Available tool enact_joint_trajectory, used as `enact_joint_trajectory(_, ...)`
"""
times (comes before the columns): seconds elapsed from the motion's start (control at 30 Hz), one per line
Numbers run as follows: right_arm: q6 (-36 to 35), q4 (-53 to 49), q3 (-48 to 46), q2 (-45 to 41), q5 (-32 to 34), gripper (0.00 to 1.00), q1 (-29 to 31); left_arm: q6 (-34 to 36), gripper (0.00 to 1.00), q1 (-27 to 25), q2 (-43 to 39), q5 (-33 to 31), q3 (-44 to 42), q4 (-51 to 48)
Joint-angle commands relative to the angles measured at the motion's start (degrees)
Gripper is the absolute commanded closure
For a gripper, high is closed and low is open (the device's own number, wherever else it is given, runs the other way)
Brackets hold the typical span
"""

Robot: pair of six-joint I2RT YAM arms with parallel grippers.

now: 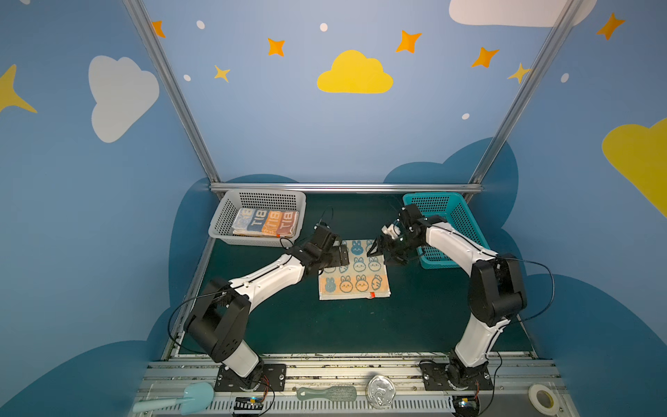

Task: Fold and stack the towels
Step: 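Raise both grippers and move them to the towel's far edge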

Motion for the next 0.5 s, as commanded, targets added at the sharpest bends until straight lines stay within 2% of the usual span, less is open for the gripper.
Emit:
enact_joint_trajectory(0.0, 0.46, -3.83, 7.81, 7.70, 0.61, 0.14, -1.53, 1.85, 0.00, 3.40, 6.91, 5.28, 5.81, -0.72)
enact_joint_trajectory(0.1, 2.30, -2.92, 15.25, 13.98, -2.35, 0.14, -2.08, 2.10, 0.00, 6.13, 12.65, 9.63, 10.30, 0.94)
enact_joint_trajectory(0.2, 2.67, -5.10, 23.50, 20.50, -2.39, 0.14, -2.01, 2.87, 0.00, 8.17, 18.09, 15.60, 14.49, 2.24)
enact_joint_trajectory(0.47, 1.46, -9.21, 34.49, 31.13, -0.34, 0.14, -2.38, 4.17, 0.00, 10.04, 25.54, 16.44, 18.84, 1.34)
